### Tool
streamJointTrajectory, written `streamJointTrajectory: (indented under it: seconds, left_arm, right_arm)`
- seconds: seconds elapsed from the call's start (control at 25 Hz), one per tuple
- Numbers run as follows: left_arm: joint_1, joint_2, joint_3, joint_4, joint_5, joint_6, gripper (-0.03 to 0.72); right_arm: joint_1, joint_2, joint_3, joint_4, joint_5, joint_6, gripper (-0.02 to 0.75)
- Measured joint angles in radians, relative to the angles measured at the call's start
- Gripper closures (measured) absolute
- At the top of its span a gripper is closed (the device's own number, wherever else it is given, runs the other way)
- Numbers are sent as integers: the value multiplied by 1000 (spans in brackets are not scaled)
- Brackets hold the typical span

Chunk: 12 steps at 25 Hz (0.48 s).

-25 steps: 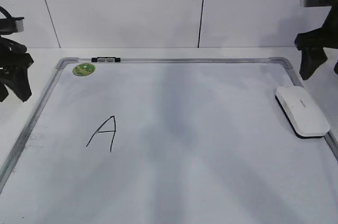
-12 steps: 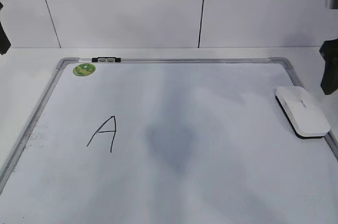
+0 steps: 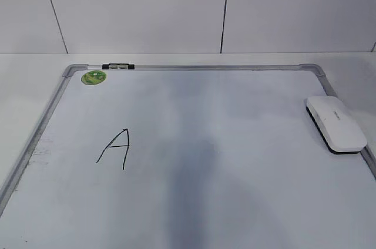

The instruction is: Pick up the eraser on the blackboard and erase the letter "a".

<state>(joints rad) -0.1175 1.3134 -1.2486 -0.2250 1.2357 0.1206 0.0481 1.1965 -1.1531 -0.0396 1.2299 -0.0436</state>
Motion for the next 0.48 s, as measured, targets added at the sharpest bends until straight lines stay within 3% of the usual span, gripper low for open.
streamJointTrajectory:
  seconds: [0.48]
  left_arm:
    - [-2,-388,304,4,3,-4,260]
  right_arm:
    - [0,-430,249,-2,21,44,146]
